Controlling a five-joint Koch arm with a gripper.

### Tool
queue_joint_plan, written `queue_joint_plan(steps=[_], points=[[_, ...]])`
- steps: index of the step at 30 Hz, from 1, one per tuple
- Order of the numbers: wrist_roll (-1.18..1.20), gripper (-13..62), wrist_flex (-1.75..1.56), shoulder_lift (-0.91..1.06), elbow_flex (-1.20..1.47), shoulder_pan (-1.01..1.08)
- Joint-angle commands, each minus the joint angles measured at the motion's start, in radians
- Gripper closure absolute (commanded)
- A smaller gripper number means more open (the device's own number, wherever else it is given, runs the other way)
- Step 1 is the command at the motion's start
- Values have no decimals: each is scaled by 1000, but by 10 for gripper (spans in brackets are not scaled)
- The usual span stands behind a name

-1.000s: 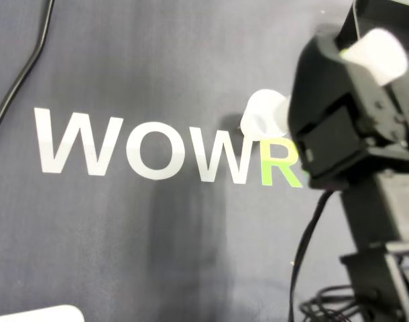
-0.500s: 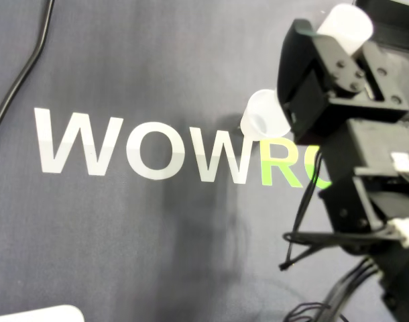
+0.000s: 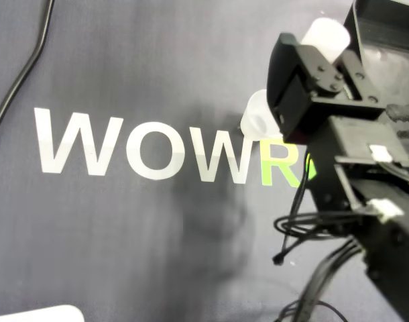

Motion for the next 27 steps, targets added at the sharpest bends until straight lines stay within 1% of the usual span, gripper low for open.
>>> queue_joint_plan(steps=[1, 8, 22, 24, 27], points=[[-3, 471, -84, -2, -37, 6], [9, 471, -218, -67, 15, 0], [46, 468, -218, -69, 69, -25], [46, 413, -218, -69, 77, -25], [48, 357, -218, -71, 87, -23]])
